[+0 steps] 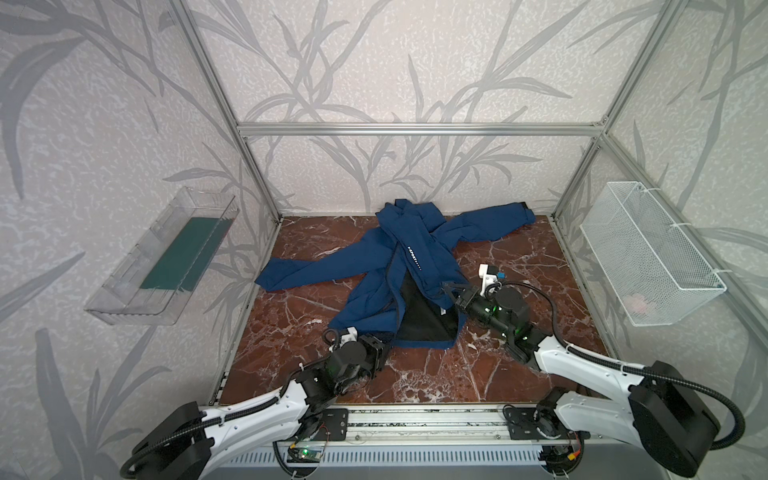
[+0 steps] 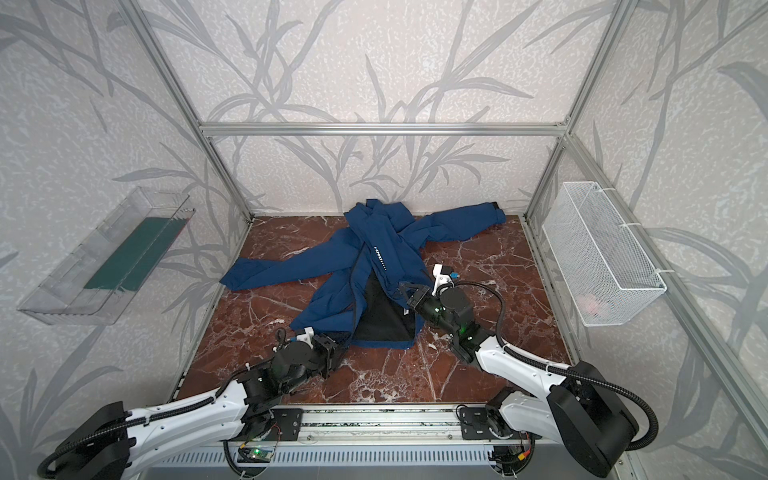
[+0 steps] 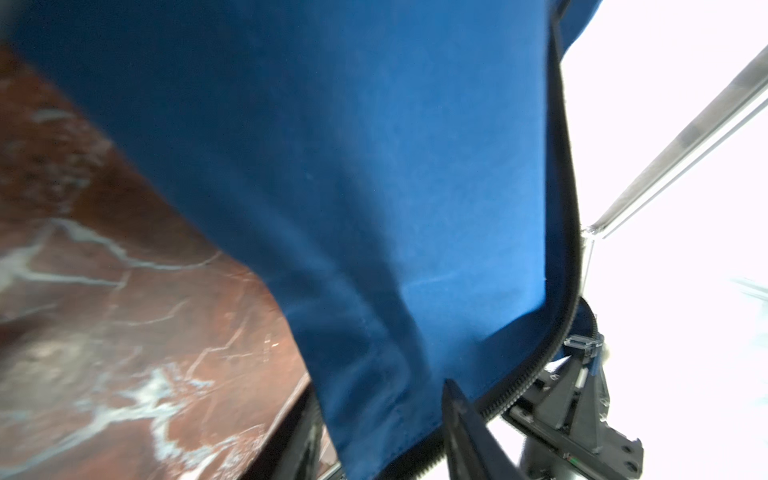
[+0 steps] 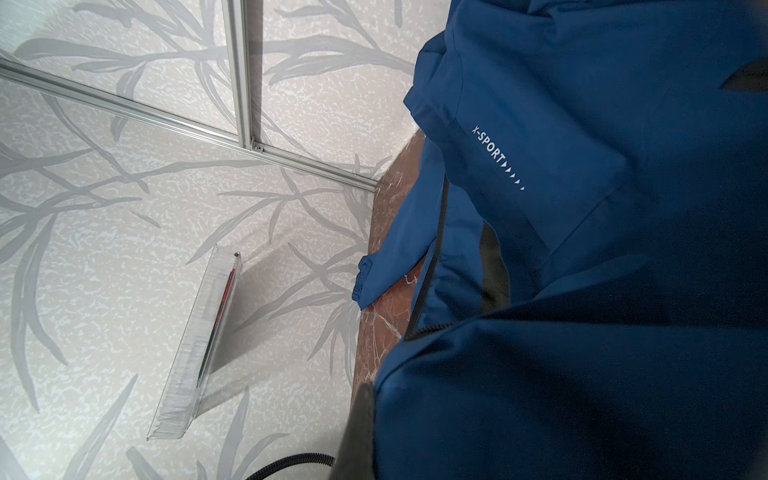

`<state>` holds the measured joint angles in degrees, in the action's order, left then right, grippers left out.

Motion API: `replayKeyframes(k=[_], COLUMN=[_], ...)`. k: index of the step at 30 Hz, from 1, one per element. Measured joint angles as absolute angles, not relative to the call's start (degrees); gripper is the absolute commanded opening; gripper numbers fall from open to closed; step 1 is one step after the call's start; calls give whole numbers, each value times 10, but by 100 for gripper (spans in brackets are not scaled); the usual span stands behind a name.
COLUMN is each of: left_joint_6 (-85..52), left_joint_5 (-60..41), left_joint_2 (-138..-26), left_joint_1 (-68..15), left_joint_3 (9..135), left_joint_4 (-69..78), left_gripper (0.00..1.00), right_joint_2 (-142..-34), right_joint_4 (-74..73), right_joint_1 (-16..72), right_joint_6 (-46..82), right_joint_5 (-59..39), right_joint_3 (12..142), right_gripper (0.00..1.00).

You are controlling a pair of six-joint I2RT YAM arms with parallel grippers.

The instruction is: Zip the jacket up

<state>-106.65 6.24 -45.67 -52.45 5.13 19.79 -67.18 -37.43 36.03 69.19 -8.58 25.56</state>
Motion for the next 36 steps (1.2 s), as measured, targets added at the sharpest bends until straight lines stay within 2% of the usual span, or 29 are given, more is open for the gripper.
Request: replayKeyframes(k=[10, 13, 16, 20, 22, 27, 36], left_joint_6=[-1056, -1051, -1051, -1050, -1049, -1048, -1026], left_joint_5=[95, 114, 131, 144, 150, 166, 166], left_joint_2=[-402, -368, -351, -348, -353, -377, -400], left_joint_1=[-525, -525, -525, -525, -525, -525, -525], left_joint_3=[56, 59, 58, 58, 58, 54, 56], left_joint_4=[180, 163, 166, 181, 191, 230, 259], left_gripper=[26, 38, 45, 45, 41, 24, 8], right_joint_2=[-670, -668, -667, -667, -667, -667, -666], right_joint_4=[-373, -374, -373, -373, -373, -374, -374], right_joint_1=[360, 360, 359, 358, 357, 356, 355], right_joint_6=[692, 691, 692, 692, 692, 692, 692], right_joint_5=[-87, -87, -87, -87, -88, -91, -95], right_joint_3=[260, 263, 263, 263, 264, 268, 269], right_gripper=[1, 1, 1, 1, 1, 1, 1])
